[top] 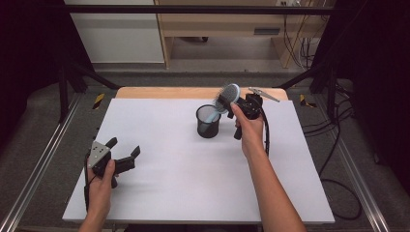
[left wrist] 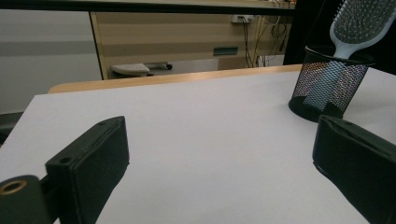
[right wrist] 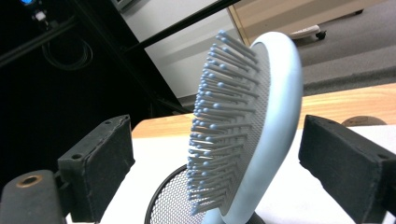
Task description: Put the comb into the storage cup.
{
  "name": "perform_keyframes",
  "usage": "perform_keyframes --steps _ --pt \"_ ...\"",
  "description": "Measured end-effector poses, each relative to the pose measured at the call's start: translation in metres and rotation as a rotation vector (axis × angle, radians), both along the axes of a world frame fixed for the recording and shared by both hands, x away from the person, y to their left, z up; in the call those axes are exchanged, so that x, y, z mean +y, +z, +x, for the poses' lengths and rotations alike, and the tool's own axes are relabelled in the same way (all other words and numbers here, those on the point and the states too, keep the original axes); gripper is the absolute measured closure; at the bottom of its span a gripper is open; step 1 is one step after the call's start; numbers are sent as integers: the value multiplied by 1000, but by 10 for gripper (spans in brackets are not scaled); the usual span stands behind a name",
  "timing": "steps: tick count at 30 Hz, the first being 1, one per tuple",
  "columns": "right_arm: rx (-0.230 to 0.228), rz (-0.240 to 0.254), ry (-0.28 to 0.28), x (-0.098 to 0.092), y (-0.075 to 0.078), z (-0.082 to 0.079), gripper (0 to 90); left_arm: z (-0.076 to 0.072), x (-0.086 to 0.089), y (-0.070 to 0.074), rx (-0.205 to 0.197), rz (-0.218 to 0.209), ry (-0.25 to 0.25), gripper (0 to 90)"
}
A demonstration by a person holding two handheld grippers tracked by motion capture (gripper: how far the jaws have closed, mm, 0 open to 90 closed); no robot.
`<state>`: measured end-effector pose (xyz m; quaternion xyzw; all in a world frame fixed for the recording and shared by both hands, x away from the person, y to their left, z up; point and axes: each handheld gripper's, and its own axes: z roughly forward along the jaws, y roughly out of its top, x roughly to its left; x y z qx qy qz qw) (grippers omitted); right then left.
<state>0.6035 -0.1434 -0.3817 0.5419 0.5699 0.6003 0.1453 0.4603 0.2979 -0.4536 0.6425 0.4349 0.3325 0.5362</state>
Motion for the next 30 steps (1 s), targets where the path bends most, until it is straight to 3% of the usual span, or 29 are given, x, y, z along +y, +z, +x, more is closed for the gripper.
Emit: perform_keyframes --steps 7,12,18,30 --pt "-52 -142 26 1 3 -5 97 -1 12 3 -8 -38 34 35" --pt "-87 -221 7 -3 6 -10 99 -1 16 3 -3 -47 41 36" --pt "-126 -241 -23 -13 13 -18 101 0 16 2 3 -47 41 33" --pt "-167 -261 -6 -28 24 -27 75 -4 18 5 -10 -60 38 33"
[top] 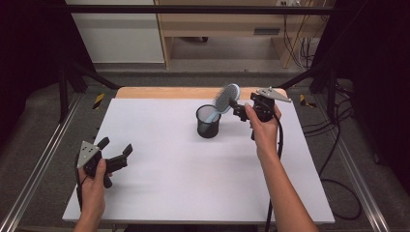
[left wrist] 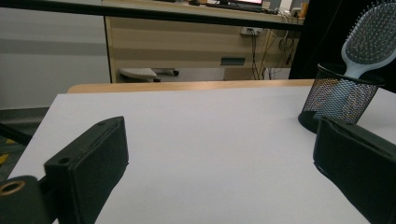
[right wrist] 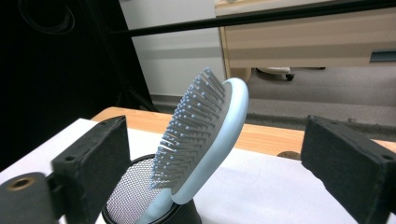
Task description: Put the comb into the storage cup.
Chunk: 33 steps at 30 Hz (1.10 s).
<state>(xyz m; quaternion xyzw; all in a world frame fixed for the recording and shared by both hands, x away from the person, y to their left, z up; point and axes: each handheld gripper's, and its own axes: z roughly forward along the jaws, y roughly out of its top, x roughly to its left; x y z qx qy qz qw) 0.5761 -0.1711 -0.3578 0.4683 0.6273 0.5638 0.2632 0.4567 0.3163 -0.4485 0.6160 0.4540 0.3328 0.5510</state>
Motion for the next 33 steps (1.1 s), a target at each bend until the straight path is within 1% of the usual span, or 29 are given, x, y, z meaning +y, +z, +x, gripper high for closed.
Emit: perform_keyframes --steps 7,11,15,19,23,25,27,30,33 --pt "-34 -4 18 -7 5 -4 67 -4 -1 3 -9 -4 -9 33" --pt "-51 0 28 -10 8 -6 69 -7 -3 6 -22 8 -13 32" --pt "-63 -4 31 -12 10 -8 67 -8 -5 6 -21 15 -22 32" --pt "-79 -21 26 -13 11 -10 64 -9 -5 8 -25 9 -23 30" --pt "-105 -42 12 -12 13 -11 70 -10 -4 9 -23 -1 -22 24" --pt "-109 -43 8 -11 13 -12 65 -10 -4 9 -23 -5 -22 24" --pt "-121 -49 2 -11 14 -13 63 -10 -4 9 -23 -5 -22 23" --pt "-129 -53 -3 -11 14 -13 64 -14 -3 9 -20 16 -23 23" --pt "-138 -56 -9 -12 14 -14 65 -17 1 9 -23 7 -17 23"
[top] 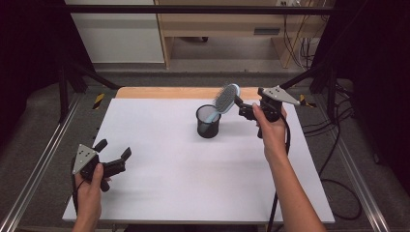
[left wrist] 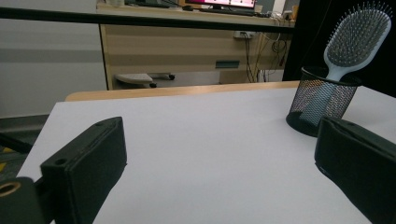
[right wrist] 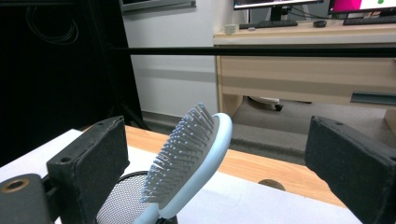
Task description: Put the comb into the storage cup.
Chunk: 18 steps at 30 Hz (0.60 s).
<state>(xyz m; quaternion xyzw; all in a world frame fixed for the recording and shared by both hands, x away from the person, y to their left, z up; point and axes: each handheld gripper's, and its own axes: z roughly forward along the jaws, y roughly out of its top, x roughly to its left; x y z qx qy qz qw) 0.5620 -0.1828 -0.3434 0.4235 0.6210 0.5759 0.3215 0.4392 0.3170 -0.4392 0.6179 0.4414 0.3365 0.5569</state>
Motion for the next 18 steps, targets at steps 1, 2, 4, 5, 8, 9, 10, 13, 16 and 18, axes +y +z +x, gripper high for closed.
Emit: perform_keyframes --steps 1,2,4,5,8,9,10,13,16,18 --pt "0 0 0 0 0 0 65 -1 1 0 0 -2 2 23" --pt "-2 -2 -2 -1 0 -1 67 -2 1 -1 1 2 2 23" --pt "-5 -3 -2 -2 1 -2 67 -4 2 -1 2 -4 7 23" --pt "-7 -4 -1 -3 1 -2 66 -5 2 0 1 -7 7 23" --pt "-13 -3 8 -6 3 -5 61 -8 2 0 1 6 5 23" --pt "-13 -6 9 -8 3 -6 60 -10 3 0 1 4 4 23" --pt "-12 -8 14 -9 3 -7 55 -11 4 0 1 4 5 23" --pt "-13 -11 7 -12 4 -9 45 -15 8 0 -1 4 12 23" --pt "-18 -16 2 -16 5 -11 34 -14 10 0 1 -3 22 22" --pt "-23 -15 0 -19 5 -12 34 -13 10 -1 2 -2 23 20"
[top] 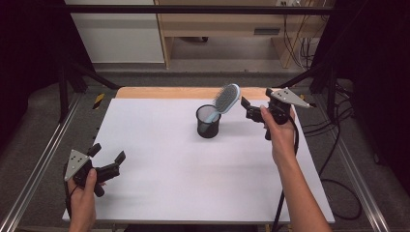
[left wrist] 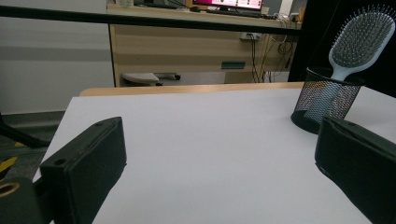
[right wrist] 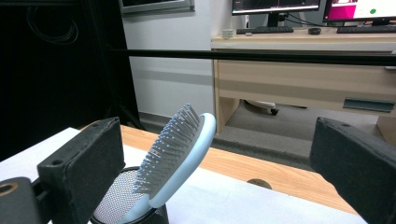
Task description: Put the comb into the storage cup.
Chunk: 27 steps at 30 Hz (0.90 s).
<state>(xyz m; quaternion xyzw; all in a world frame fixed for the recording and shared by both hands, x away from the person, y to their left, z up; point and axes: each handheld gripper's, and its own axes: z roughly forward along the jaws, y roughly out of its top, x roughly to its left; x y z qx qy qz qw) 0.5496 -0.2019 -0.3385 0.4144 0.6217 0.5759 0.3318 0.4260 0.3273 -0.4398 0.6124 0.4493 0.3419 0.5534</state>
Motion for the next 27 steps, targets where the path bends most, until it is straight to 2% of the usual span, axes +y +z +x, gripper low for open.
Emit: perform_keyframes --steps 8,20,27 --pt "-5 11 -17 -13 1 -6 30 1 1 -1 5 -2 8 20" --pt "13 25 -39 -41 -2 -21 18 2 0 -2 11 4 6 20" --pt "16 0 -37 -48 -6 -29 27 2 -1 -2 12 10 2 20"
